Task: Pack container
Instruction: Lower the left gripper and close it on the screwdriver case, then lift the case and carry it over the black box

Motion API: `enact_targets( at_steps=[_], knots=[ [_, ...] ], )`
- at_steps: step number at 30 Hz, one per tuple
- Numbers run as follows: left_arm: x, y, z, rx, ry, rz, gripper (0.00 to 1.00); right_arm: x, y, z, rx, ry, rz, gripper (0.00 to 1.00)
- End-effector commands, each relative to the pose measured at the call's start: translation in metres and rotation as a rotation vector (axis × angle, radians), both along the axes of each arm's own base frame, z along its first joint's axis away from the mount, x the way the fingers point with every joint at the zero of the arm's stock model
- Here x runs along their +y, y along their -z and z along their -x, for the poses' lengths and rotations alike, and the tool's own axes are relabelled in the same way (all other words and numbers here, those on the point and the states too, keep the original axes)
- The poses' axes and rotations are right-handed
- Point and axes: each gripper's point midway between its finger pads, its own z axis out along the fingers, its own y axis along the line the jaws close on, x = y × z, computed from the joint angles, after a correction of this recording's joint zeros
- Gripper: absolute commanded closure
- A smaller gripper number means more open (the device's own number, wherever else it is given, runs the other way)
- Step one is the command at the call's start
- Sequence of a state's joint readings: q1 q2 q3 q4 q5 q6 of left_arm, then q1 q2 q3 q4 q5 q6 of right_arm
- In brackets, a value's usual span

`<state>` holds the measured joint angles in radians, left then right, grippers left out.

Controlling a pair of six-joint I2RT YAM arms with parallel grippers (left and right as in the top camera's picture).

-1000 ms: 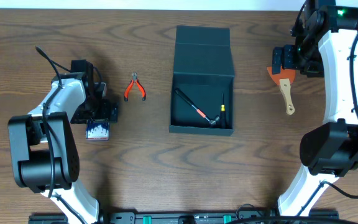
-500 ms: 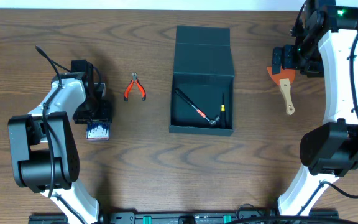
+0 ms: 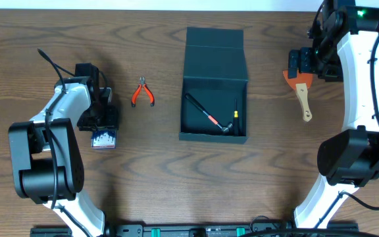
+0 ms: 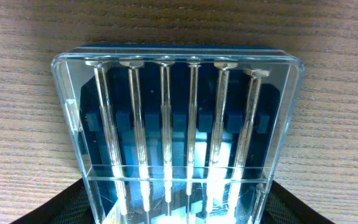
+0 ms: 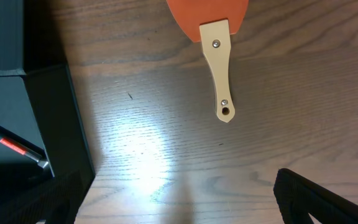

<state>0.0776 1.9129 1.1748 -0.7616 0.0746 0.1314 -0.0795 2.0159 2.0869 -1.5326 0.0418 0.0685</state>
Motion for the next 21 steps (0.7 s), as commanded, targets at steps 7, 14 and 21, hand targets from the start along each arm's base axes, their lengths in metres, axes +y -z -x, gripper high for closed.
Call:
enact_targets(
  at_steps=[7,14,21],
  knots=[
    [0.001,-0.009,0.000,-0.014,-0.004,0.006,0.48,-0.002,-0.008,-0.001,-0.025,0.016,0.004,0.01],
    [0.001,-0.027,-0.008,-0.064,-0.004,0.002,0.47,-0.002,-0.008,-0.001,-0.026,0.016,0.004,0.01],
    [0.002,-0.058,-0.019,-0.156,-0.027,-0.004,0.48,-0.002,-0.008,-0.001,-0.026,0.017,0.004,0.01]
  ],
)
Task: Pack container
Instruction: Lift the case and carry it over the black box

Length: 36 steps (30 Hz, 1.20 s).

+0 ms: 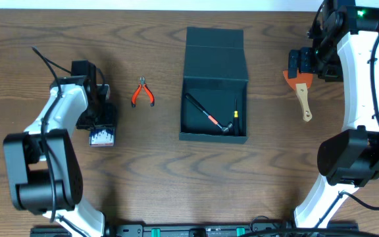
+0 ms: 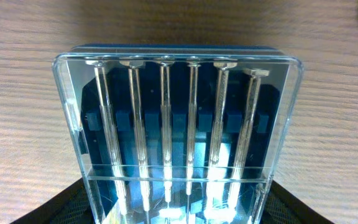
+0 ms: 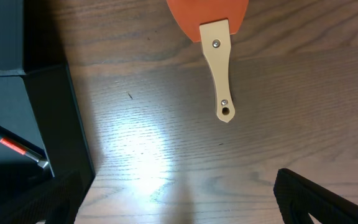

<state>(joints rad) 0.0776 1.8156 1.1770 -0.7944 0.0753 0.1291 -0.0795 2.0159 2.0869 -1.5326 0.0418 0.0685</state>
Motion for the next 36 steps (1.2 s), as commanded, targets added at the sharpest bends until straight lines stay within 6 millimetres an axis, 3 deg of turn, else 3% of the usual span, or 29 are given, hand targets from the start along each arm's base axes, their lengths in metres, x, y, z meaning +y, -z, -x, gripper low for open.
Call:
enact_targets(
  at_steps=[1,9,14,21,29,36],
  knots=[
    [0.002,-0.032,-0.018,-0.105,-0.030,0.001,0.48,-0.002,-0.008,-0.001,-0.026,0.017,0.004,0.01],
    [0.001,-0.078,-0.023,-0.241,-0.037,-0.005,0.50,-0.002,-0.008,-0.001,-0.026,0.017,0.004,0.01],
    [-0.018,-0.102,-0.025,-0.317,0.007,0.031,0.50,-0.002,-0.008,-0.001,-0.026,0.018,0.004,0.01],
    [-0.059,-0.119,-0.024,-0.368,0.123,0.055,0.53,-0.002,-0.008,-0.001,-0.026,0.017,0.004,0.01],
    [-0.125,-0.132,-0.025,-0.425,0.300,0.095,0.53,-0.002,-0.008,-0.001,-0.026,0.017,0.004,0.01],
    [-0.179,-0.169,-0.031,-0.535,0.400,0.151,0.57,-0.002,-0.008,-0.001,-0.026,0.017,0.004,0.01]
  ],
)
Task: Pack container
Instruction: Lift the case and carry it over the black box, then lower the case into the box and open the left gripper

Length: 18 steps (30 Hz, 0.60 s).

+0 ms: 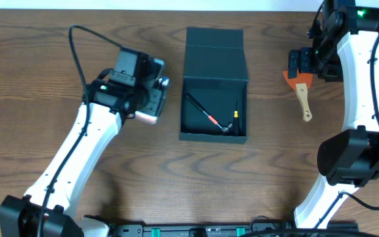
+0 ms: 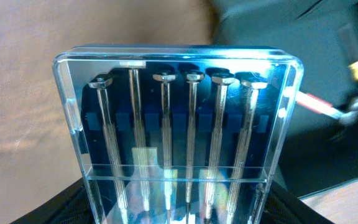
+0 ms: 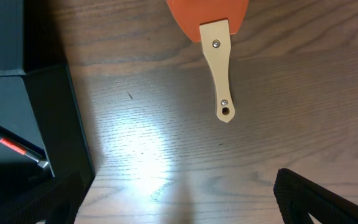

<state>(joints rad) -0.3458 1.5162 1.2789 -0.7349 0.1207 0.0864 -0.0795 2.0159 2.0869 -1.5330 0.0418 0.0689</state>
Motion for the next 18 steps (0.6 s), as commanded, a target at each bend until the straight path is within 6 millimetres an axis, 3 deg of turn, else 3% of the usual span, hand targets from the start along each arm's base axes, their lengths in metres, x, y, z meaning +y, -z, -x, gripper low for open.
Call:
enact_targets(
  at_steps=[1,5,10,14,18],
  knots=[
    [-0.025,-0.038,-0.009,-0.094,0.026,0.057,0.57,-0.002,-0.008,-0.001,-0.026,0.017,0.004,0.01],
    [-0.048,-0.064,-0.013,-0.161,0.060,0.099,0.58,-0.002,-0.008,-0.001,-0.026,0.017,0.004,0.01],
    [-0.067,-0.076,-0.016,-0.201,0.068,0.147,0.59,-0.002,-0.008,-0.001,-0.026,0.017,0.004,0.01],
    [-0.081,-0.067,-0.016,-0.185,0.096,0.150,0.60,-0.002,-0.008,-0.001,-0.026,0.017,0.004,0.01],
    [-0.108,-0.049,-0.013,-0.132,0.165,0.194,0.61,-0.002,-0.008,-0.001,-0.026,0.017,0.004,0.01]
  ],
)
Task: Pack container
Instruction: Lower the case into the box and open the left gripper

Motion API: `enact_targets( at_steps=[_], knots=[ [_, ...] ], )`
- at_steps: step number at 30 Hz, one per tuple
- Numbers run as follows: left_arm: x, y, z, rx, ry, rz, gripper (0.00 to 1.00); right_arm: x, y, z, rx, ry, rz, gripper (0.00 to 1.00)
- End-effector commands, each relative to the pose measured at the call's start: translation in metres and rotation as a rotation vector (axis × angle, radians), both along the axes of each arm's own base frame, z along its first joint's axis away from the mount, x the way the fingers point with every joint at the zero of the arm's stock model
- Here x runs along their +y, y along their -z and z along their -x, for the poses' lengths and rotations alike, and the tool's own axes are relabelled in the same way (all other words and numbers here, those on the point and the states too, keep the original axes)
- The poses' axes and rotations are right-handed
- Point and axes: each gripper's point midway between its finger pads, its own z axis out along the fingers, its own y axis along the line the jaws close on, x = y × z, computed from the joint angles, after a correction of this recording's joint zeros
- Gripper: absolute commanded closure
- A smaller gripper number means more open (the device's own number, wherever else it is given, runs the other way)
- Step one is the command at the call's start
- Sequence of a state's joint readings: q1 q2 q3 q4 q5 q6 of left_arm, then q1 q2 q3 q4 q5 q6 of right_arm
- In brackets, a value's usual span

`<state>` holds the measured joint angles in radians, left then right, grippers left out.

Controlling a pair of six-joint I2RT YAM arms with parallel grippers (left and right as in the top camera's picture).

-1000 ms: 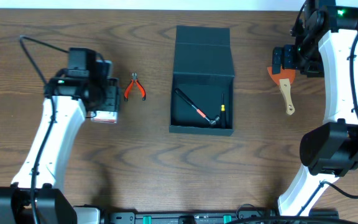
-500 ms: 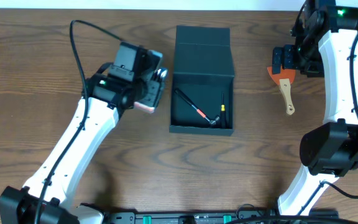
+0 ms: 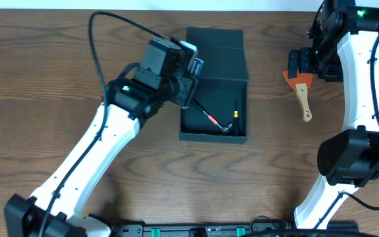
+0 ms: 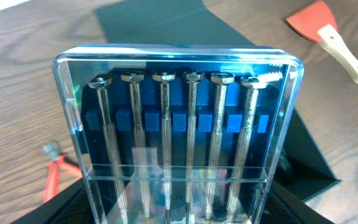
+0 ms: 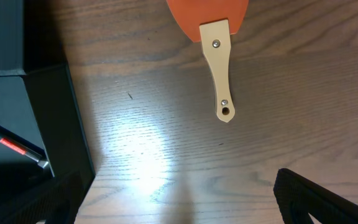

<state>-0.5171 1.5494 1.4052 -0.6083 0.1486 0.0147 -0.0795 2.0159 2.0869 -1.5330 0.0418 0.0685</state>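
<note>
A clear case of small screwdrivers (image 4: 178, 130) is held upright in my left gripper (image 3: 188, 71), which is shut on it over the upper left corner of the open black box (image 3: 214, 108). The box holds a red-marked pen-like tool (image 3: 206, 113) and a black tool (image 3: 235, 118). My right gripper (image 5: 176, 205) is open above the bare table, with the orange scraper (image 5: 216, 43) on its pale handle lying ahead of it. In the overhead view the scraper (image 3: 300, 91) lies right of the box.
Red-handled pliers (image 4: 53, 171) lie on the wood left of the box, hidden under my left arm in the overhead view. The box lid (image 3: 214, 52) lies open behind the box. The right arm (image 3: 357, 72) stands along the right edge.
My left gripper has moved right and back with the screwdriver case, from just left of the box to over its upper left corner. The right arm has not moved.
My left gripper was shut on the screwdriver case at the far left of the table, low at the table. Later it held the case beside the box's left wall, over the pliers. Now it holds it over the box. The right gripper stayed open by the scraper.
</note>
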Motion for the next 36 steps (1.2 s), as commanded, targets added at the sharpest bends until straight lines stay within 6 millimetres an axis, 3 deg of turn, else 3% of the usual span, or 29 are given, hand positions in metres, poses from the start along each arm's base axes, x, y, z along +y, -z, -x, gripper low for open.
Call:
enact_targets(
  at_steps=[1,12,25,36],
  knots=[
    [-0.026,0.012,0.000,0.046,0.054,0.046,0.61,-0.002,-0.008,-0.001,-0.026,0.018,0.004,0.01],
    [-0.064,0.078,0.005,0.192,0.074,0.020,0.63,-0.002,-0.008,-0.001,-0.026,0.017,0.004,0.01],
    [-0.071,0.130,0.013,0.339,0.039,-0.008,0.66,-0.002,-0.008,-0.001,-0.026,0.017,0.004,0.01],
    [-0.074,0.163,0.015,0.388,0.041,-0.045,0.66,-0.002,-0.008,-0.001,-0.026,0.017,0.004,0.01]
  ],
)
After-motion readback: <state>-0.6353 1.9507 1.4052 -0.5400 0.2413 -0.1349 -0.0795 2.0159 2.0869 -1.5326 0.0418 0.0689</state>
